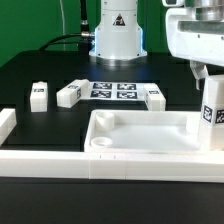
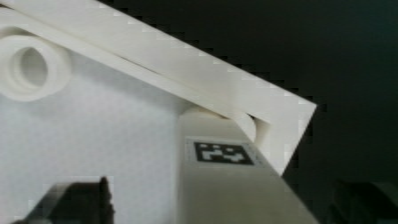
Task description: Assemble desk
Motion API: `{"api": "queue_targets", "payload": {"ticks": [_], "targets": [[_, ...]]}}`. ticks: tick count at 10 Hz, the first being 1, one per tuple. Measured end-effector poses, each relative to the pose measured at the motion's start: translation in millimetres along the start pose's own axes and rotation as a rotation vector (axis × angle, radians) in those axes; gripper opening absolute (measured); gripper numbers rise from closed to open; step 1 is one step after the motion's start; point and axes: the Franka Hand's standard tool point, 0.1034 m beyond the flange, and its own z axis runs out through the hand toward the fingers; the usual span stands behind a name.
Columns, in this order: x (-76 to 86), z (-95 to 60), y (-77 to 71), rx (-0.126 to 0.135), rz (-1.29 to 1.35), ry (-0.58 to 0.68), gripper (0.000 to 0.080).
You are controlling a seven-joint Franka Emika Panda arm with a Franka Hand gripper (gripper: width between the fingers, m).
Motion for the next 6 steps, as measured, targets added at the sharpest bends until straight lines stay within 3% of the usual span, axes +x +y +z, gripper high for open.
{"api": "queue_targets", "payload": {"ticks": [6], "targets": [[0.1,0.6,0.3,0.001,-0.486,0.000,0.0649]]}}
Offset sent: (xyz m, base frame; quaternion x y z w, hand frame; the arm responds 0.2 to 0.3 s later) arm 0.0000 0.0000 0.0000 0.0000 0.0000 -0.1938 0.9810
